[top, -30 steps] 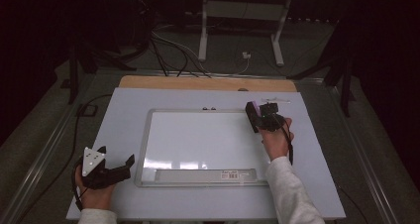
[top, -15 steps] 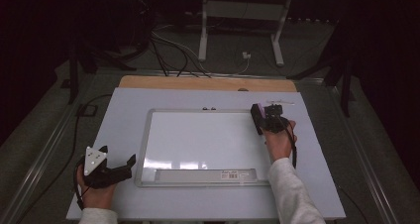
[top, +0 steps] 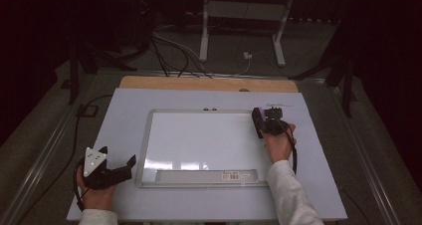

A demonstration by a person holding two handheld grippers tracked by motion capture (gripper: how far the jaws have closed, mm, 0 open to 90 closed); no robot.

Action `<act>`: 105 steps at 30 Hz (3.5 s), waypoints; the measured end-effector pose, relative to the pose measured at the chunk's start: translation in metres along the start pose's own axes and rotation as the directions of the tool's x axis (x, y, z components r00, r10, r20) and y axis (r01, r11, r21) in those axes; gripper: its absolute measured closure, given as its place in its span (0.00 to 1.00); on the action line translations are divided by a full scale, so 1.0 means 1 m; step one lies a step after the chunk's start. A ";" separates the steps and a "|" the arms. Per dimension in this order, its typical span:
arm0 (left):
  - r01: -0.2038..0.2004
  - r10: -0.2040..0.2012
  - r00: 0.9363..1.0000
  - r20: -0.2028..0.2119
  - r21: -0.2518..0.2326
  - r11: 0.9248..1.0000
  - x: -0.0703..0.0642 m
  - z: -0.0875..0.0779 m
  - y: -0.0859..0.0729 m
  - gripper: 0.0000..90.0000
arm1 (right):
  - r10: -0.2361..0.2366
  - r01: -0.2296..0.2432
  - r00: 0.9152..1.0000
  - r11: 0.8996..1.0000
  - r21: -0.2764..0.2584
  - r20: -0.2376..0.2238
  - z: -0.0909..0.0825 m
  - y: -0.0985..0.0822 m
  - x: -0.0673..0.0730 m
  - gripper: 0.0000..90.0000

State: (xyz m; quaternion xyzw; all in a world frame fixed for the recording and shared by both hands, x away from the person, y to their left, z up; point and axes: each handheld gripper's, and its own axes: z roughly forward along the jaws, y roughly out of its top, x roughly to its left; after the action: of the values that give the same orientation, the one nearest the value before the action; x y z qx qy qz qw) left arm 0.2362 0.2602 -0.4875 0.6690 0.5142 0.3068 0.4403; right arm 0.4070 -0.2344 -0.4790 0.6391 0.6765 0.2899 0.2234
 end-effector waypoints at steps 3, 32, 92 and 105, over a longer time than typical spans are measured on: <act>-0.002 0.002 1.000 0.001 0.003 1.000 0.000 0.000 0.000 0.01 | 0.005 -0.005 1.000 1.000 -0.001 -0.002 0.001 -0.001 -0.001 0.70; -0.002 0.002 1.000 0.000 0.001 1.000 0.000 -0.001 0.000 0.01 | 0.011 -0.011 1.000 1.000 -0.009 -0.014 0.002 -0.001 0.005 0.55; -0.029 0.031 0.999 0.029 -0.066 0.997 -0.002 -0.010 0.003 0.01 | -0.308 0.148 0.899 0.884 -0.444 -0.312 -0.109 -0.089 -0.053 0.01; -0.056 0.060 0.998 0.034 -0.107 0.993 -0.004 -0.018 0.007 0.01 | -0.282 0.094 0.904 0.864 -0.495 -0.320 -0.124 -0.113 -0.078 0.01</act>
State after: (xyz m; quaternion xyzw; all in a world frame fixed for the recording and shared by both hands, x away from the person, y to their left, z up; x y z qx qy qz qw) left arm 0.2228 0.2606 -0.4736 0.6650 0.4692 0.3338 0.4756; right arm 0.2470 -0.3267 -0.4694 0.4266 0.6769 0.5394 0.2623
